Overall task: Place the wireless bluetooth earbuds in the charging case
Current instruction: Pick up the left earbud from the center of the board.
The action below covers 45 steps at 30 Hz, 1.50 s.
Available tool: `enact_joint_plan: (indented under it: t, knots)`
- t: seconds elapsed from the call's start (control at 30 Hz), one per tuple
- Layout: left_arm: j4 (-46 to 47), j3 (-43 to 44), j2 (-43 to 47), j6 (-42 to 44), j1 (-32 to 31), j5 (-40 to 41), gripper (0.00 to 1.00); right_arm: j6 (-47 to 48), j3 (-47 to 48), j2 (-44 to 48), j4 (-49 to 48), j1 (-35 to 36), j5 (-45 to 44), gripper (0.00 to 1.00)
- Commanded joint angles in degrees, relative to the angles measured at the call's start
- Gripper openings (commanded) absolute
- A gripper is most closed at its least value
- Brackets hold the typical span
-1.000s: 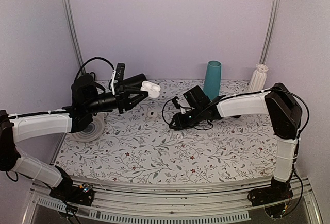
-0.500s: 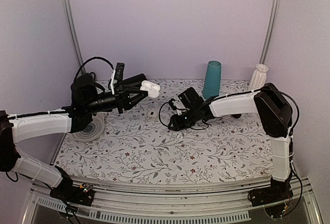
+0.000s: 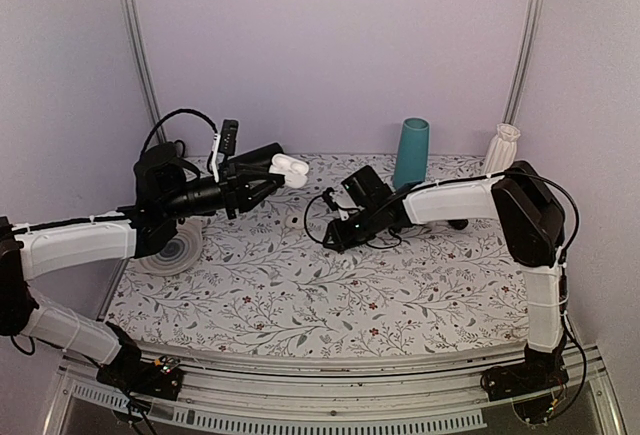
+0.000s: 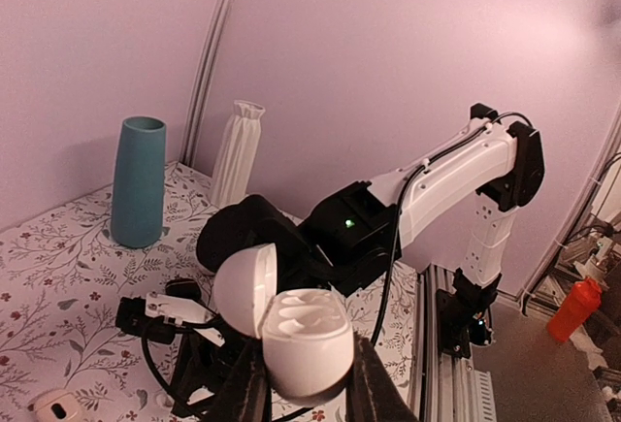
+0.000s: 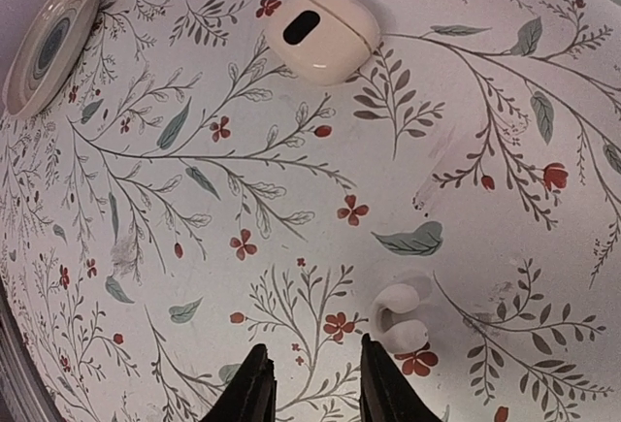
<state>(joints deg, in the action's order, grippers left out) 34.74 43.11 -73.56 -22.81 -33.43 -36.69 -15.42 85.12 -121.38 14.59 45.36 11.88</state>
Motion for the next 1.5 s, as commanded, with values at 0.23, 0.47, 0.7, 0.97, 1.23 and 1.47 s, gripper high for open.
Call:
enact_joint_plan:
  t: [0.23,0.47,0.7,0.97,1.23,1.47]
  knots:
    - [-0.45,0.83,0.81,-0.37,0.91,-1.17,0.0,-0.21,1.53,-2.76,0.01,0.08,-0.32,0.31]
    - [-0.33,1.52,0.28,-0.7,1.02,-1.63,0.0,-0.48,1.63,-3.38,-0.53,-0.31,-0.77,0.31]
    - [-0.38,1.84,-0.09,-0.94,1.11,-2.17,0.0,-0.62,1.47,-3.55,-0.71,-0.61,-1.58,0.31]
    - [-0.55,2.08,-0.27,-1.15,1.09,-2.35,0.0,-0.69,1.23,-1.9,-2.23,-0.67,-0.81,0.31]
    - [-0.51,2.15,-0.35,-1.36,1.17,-2.41,0.0,-0.22,1.49,-2.78,-2.02,-0.8,-1.44,0.31]
    - [-0.51,2.11,-0.35,-1.44,1.17,-2.64,0.0,-0.02,1.27,-3.19,-2.24,-1.0,-2.61,0.31]
